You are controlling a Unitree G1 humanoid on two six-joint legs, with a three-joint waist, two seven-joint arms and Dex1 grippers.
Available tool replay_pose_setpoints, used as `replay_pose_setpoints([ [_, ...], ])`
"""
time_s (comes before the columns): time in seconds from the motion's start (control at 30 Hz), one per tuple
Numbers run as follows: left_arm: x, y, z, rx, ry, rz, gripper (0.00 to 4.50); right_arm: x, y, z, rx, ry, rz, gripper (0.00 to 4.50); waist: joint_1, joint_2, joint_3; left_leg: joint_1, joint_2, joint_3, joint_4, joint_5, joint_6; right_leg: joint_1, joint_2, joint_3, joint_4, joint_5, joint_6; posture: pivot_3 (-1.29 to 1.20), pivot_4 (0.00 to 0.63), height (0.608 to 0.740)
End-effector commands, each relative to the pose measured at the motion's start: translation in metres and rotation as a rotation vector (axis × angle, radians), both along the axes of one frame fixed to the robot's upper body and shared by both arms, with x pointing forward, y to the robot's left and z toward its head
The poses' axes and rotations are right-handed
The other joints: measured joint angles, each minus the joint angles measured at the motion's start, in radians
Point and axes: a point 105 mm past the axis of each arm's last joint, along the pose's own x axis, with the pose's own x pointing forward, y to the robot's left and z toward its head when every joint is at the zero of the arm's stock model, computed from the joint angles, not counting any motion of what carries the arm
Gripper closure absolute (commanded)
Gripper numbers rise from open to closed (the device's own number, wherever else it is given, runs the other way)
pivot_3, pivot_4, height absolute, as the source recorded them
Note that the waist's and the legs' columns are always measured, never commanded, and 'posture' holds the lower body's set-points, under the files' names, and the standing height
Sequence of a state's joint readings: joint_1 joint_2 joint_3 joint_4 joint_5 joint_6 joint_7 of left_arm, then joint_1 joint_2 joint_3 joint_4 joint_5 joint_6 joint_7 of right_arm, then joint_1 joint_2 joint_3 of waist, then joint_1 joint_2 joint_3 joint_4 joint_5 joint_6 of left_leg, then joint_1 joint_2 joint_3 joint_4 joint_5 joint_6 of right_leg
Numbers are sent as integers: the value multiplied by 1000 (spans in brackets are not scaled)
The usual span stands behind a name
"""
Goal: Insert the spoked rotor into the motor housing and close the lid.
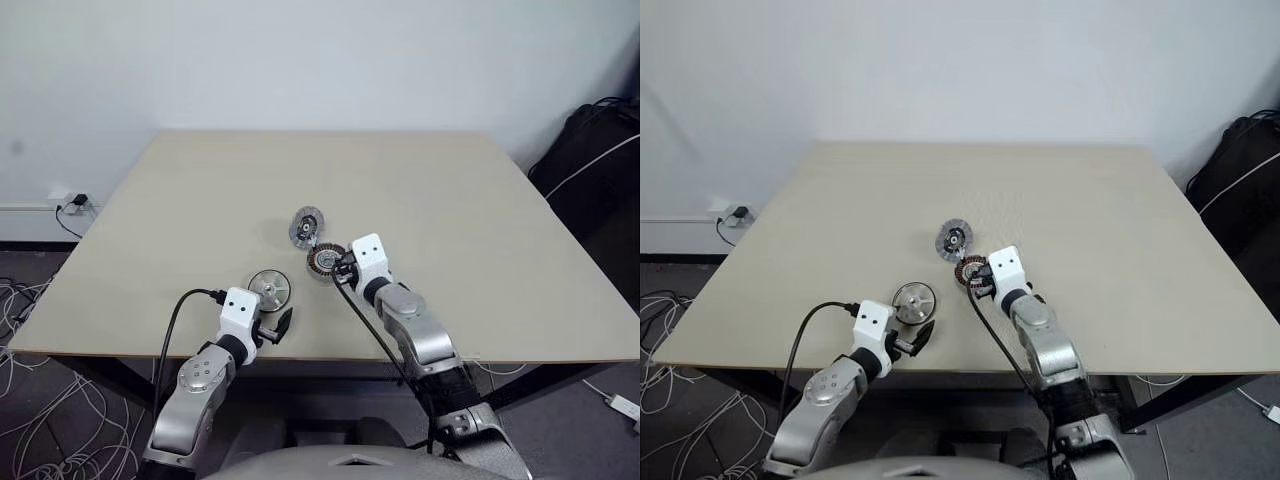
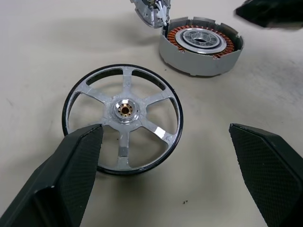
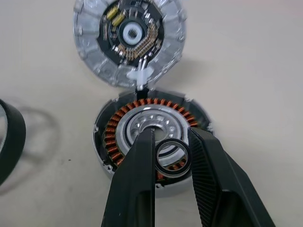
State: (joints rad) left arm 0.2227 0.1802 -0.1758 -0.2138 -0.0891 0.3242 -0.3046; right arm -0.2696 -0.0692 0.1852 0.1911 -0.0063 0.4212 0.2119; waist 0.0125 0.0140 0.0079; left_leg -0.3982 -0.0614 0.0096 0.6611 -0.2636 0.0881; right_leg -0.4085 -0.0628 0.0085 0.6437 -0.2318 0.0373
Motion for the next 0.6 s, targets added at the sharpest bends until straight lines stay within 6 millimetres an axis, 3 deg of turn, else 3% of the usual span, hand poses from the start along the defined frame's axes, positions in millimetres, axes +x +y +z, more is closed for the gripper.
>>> replay_pose_setpoints([
  [0.03, 4, -3, 15, -10, -65, 0, 0, 16, 7, 11, 1, -53, 8, 3820, -1, 0, 0, 0, 0, 0, 0, 0, 0, 0, 0, 0, 0, 0, 0, 0, 0, 740],
  [0.6, 1, 1, 13, -14, -72, 42, 0, 34, 31, 4, 35, -28, 74, 3820, -26, 1, 0, 2, 0, 0, -1, 2, -3, 0, 1, 0, 2, 1, 0, 0, 0, 740],
])
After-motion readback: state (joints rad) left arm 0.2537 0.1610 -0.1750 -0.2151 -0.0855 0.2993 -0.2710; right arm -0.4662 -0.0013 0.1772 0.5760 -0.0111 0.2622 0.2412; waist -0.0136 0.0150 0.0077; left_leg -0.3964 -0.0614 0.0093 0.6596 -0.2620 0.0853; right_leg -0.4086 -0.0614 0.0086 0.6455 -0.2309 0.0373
